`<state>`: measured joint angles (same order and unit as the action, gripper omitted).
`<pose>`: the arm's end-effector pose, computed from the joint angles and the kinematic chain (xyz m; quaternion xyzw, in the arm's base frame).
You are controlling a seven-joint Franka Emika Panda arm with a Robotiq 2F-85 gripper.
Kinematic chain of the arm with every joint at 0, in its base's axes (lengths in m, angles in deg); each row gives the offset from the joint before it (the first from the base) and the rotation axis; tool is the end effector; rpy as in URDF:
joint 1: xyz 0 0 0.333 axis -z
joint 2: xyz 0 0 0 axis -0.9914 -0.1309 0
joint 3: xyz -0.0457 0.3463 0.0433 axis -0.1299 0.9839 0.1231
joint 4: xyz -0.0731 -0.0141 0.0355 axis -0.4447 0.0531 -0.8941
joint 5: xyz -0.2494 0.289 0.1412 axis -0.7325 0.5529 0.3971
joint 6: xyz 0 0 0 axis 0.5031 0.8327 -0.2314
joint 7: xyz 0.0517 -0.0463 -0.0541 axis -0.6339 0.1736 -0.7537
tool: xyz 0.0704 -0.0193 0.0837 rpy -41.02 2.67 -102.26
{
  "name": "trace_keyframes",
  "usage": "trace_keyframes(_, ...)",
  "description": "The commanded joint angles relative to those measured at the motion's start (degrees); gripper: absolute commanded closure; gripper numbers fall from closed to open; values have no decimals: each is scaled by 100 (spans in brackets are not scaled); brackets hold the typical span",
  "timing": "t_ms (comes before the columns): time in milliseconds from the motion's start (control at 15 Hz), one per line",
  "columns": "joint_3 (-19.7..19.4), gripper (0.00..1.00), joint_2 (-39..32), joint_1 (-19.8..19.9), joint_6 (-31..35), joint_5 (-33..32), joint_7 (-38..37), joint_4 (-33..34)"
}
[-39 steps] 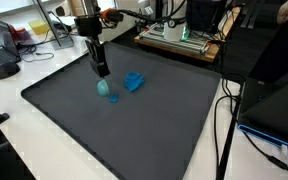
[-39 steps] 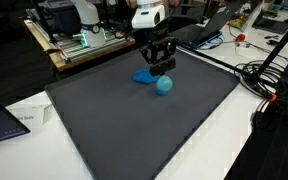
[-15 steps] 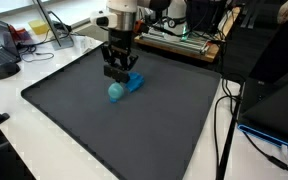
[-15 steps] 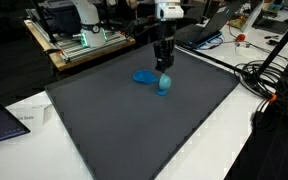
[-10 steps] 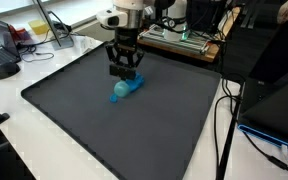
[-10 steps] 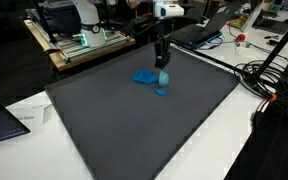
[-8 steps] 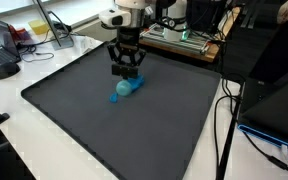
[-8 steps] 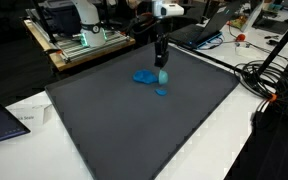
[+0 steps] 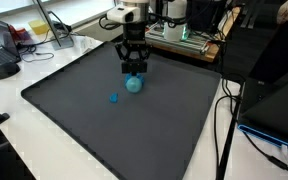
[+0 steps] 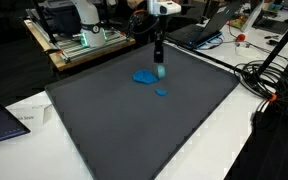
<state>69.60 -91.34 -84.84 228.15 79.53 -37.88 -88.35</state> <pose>0.5377 0.0769 0.3050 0.9275 0.3617 0.0805 0.0486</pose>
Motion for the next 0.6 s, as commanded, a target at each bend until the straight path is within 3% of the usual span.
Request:
trace_keyframes(0,174,79,372,181,-210,486,920,-260)
trace_keyframes(200,168,79,500,198,-445,771,1492,-299)
trace_keyframes(533,95,79,779,180,-1129,1829,2639,-250)
